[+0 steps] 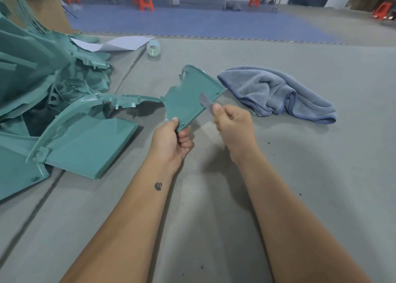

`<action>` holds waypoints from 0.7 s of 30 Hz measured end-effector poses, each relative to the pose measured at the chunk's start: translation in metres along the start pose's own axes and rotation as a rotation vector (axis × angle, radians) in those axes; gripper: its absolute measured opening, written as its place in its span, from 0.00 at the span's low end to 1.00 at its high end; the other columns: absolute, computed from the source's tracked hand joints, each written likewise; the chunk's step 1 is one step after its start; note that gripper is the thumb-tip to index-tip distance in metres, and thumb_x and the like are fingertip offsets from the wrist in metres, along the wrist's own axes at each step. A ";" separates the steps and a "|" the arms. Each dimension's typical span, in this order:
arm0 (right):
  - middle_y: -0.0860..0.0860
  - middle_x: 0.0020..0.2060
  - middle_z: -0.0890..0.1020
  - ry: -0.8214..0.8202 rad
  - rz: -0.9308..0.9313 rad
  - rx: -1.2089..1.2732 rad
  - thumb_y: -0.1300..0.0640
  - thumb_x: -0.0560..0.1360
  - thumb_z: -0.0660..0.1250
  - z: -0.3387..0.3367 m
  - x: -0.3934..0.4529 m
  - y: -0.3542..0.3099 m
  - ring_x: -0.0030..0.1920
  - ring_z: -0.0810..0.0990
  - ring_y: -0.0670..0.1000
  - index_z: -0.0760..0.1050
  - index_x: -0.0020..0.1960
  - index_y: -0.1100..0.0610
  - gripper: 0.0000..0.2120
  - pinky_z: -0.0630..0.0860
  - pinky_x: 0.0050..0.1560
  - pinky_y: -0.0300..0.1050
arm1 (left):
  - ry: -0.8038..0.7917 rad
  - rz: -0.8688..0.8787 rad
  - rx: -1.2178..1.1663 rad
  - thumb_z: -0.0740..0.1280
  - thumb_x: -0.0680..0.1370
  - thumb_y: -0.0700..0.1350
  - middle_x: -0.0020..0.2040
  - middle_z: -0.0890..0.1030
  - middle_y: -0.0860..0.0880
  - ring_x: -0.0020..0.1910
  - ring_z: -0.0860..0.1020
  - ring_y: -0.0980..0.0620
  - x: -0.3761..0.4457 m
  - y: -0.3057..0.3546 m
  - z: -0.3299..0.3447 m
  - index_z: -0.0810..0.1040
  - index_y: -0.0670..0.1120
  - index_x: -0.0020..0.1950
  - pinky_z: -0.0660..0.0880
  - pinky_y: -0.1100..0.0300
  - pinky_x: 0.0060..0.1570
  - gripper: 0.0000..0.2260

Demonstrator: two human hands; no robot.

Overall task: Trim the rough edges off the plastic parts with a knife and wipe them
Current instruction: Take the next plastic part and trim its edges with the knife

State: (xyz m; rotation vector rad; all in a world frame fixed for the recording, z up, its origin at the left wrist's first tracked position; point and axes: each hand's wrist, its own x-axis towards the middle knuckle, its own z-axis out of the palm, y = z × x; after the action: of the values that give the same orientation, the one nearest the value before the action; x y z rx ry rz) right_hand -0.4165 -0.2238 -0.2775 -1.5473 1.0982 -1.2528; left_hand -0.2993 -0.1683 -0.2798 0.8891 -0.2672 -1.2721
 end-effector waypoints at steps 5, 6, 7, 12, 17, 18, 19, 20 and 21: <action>0.44 0.22 0.65 -0.061 -0.003 0.120 0.50 0.77 0.64 -0.003 -0.009 0.000 0.25 0.60 0.46 0.69 0.26 0.51 0.21 0.58 0.28 0.41 | 0.017 0.011 -0.020 0.52 0.83 0.42 0.23 0.66 0.53 0.20 0.61 0.59 0.001 -0.001 0.001 0.70 0.45 0.46 0.56 0.68 0.21 0.10; 0.43 0.22 0.65 -0.121 -0.002 0.098 0.48 0.76 0.64 0.001 -0.014 -0.001 0.25 0.60 0.45 0.69 0.26 0.51 0.20 0.58 0.28 0.41 | 0.022 0.012 -0.022 0.53 0.83 0.42 0.23 0.66 0.53 0.20 0.61 0.59 0.001 -0.001 0.001 0.70 0.45 0.46 0.56 0.68 0.21 0.10; 0.44 0.21 0.65 -0.174 -0.001 0.054 0.47 0.74 0.64 0.006 -0.018 -0.001 0.25 0.61 0.46 0.69 0.26 0.52 0.19 0.59 0.29 0.41 | 0.029 0.015 -0.019 0.53 0.83 0.42 0.22 0.66 0.53 0.20 0.61 0.59 0.002 -0.002 0.001 0.70 0.45 0.45 0.57 0.68 0.21 0.10; 0.52 0.25 0.65 -0.128 -0.056 -0.199 0.52 0.78 0.65 0.015 -0.019 0.000 0.29 0.62 0.51 0.69 0.33 0.68 0.23 0.61 0.33 0.46 | 0.054 0.027 0.013 0.54 0.84 0.42 0.23 0.67 0.51 0.21 0.63 0.58 0.001 -0.003 0.003 0.71 0.44 0.44 0.59 0.67 0.21 0.11; 0.48 0.23 0.62 -0.062 0.013 -0.161 0.51 0.77 0.66 0.016 -0.014 -0.003 0.28 0.60 0.49 0.67 0.31 0.66 0.23 0.59 0.32 0.45 | 0.025 0.037 0.011 0.53 0.84 0.42 0.23 0.70 0.52 0.22 0.62 0.58 -0.001 -0.003 0.004 0.71 0.45 0.43 0.58 0.67 0.23 0.12; 0.48 0.23 0.62 -0.058 0.024 -0.160 0.51 0.77 0.67 0.017 -0.014 -0.004 0.27 0.60 0.49 0.67 0.31 0.65 0.23 0.59 0.32 0.45 | 0.025 0.036 0.013 0.53 0.84 0.42 0.23 0.70 0.52 0.23 0.63 0.58 -0.001 -0.003 0.004 0.71 0.45 0.43 0.58 0.67 0.23 0.12; 0.47 0.22 0.62 -0.052 0.027 -0.173 0.51 0.77 0.67 0.018 -0.014 -0.004 0.27 0.60 0.49 0.68 0.31 0.65 0.23 0.60 0.32 0.45 | 0.027 0.035 0.017 0.53 0.84 0.42 0.23 0.70 0.52 0.23 0.63 0.58 -0.001 -0.003 0.004 0.71 0.45 0.44 0.58 0.67 0.23 0.12; 0.46 0.21 0.61 -0.043 0.025 -0.202 0.51 0.77 0.67 0.018 -0.014 -0.004 0.27 0.60 0.48 0.68 0.30 0.64 0.23 0.60 0.31 0.45 | 0.030 0.036 0.024 0.53 0.84 0.42 0.24 0.70 0.52 0.23 0.63 0.58 -0.002 -0.003 0.004 0.71 0.45 0.44 0.58 0.67 0.23 0.11; 0.46 0.20 0.61 -0.030 0.015 -0.242 0.50 0.77 0.67 0.017 -0.013 -0.005 0.26 0.59 0.48 0.67 0.30 0.64 0.23 0.60 0.30 0.45 | 0.033 0.041 0.030 0.53 0.84 0.42 0.24 0.70 0.52 0.23 0.63 0.58 -0.002 -0.003 0.005 0.71 0.45 0.45 0.58 0.67 0.23 0.11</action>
State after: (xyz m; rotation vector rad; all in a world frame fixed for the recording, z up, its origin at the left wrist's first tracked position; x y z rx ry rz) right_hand -0.4002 -0.2083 -0.2784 -1.7272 1.2773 -1.1143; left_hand -0.3051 -0.1684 -0.2780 0.9255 -0.2777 -1.2174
